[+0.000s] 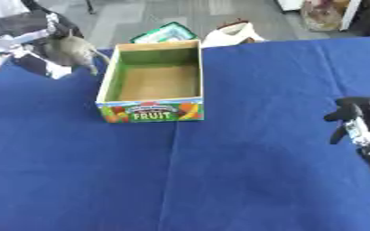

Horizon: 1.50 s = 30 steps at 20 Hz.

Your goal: Pick up objects on the table and place them in the box.

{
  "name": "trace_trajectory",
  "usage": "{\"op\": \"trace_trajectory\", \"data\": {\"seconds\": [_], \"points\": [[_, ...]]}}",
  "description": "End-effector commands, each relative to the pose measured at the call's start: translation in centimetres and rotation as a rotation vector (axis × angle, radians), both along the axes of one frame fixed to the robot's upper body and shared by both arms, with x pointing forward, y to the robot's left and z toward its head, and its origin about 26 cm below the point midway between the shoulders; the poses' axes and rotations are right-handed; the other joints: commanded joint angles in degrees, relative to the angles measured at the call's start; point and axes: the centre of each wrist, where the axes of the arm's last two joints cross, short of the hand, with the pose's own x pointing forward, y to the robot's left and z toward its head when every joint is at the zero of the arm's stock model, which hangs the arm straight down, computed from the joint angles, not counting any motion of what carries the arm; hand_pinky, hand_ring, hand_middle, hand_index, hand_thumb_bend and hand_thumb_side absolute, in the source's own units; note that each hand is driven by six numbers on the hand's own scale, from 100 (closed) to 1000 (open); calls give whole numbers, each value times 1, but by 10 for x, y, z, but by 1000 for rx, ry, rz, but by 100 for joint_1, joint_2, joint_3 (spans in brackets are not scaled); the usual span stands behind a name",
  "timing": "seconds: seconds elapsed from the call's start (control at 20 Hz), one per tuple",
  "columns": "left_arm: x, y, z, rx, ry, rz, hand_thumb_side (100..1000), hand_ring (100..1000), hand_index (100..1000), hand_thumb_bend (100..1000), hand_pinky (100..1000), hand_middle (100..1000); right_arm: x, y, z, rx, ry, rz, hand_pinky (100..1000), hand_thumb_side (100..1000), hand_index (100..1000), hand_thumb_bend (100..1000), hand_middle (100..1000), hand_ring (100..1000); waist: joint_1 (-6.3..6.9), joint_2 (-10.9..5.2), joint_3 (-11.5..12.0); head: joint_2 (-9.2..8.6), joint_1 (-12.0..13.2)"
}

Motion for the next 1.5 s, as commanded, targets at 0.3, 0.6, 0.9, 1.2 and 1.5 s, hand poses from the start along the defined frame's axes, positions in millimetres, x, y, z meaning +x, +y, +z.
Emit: {"op": "trace_trajectory", "data": {"seconds": [0.3,0.6,0.9,1.2,1.5], "points": [[23,-8,-14,-22,-74,100,290,457,485,202,535,343,3,2,13,-41,-36,35,363,444,688,100,512,625,55,36,-308,-162,203],[33,-23,-34,-48,-122,125,290,482,521,227,548,388,4,5,15,-46,-45,50,363,440,689,100,512,625,72,101,-530,-212,306],[35,-31,-52,-17,-161,139,337,570,676,373,590,545,5,6,16,-46,-49,58,363,438,689,100,512,626,56,138,-600,-241,311],[33,-29,-63,55,-122,139,445,671,806,641,663,662,4,6,16,-42,-48,53,363,439,689,100,512,626,44,131,-583,-240,282],[30,-23,-52,57,-138,123,557,757,838,766,738,750,4,5,14,-38,-42,48,363,441,689,100,512,626,28,83,-494,-220,234]]}}
